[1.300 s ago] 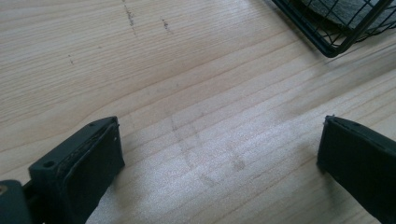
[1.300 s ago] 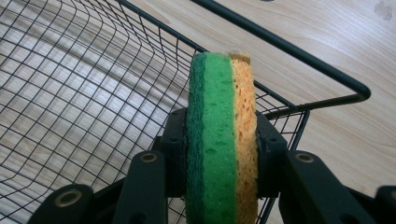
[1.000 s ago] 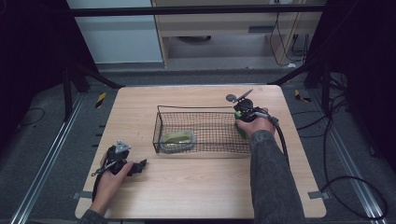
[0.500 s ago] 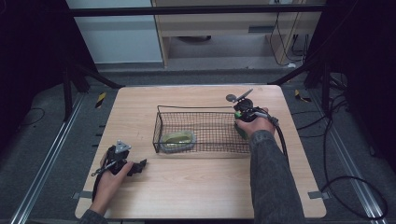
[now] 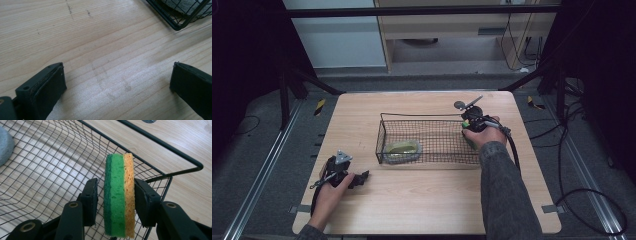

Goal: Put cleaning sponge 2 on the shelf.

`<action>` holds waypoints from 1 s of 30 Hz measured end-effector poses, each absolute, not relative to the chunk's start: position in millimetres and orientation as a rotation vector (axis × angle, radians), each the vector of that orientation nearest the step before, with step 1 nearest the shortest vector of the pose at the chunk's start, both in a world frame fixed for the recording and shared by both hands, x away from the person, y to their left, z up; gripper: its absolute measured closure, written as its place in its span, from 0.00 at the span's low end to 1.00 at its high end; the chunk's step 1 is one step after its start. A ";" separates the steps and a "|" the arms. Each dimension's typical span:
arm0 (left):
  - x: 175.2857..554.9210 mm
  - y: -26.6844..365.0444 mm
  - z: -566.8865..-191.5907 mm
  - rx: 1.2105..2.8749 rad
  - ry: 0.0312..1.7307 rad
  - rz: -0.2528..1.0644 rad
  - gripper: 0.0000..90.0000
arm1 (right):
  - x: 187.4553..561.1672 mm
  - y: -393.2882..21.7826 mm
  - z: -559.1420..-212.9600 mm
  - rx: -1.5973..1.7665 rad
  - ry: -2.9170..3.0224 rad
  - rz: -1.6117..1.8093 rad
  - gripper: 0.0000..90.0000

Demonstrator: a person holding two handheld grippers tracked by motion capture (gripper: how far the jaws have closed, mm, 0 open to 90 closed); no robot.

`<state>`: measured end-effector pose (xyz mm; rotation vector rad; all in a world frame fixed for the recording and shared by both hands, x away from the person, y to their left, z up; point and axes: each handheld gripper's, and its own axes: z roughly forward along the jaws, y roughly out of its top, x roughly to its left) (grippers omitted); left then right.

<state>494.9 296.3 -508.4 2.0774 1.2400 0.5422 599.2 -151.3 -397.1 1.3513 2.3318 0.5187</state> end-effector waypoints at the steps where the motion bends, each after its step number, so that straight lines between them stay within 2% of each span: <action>1: 494.9 296.3 -508.4 2.078 1.239 0.543 0.00 | 597.2 -150.6 -397.4 1.348 2.335 0.518 0.63; 13: 495.0 296.3 -508.5 2.076 1.239 0.543 0.00 | 584.8 -150.2 -405.0 1.368 2.350 0.540 0.62; 19: 495.0 296.3 -508.5 2.077 1.238 0.544 0.00 | 579.4 -149.9 -400.7 1.379 2.341 0.577 0.52; 30: 494.8 296.1 -508.6 2.074 1.241 0.542 0.00 | 563.5 -148.1 -389.1 1.361 2.326 0.662 0.43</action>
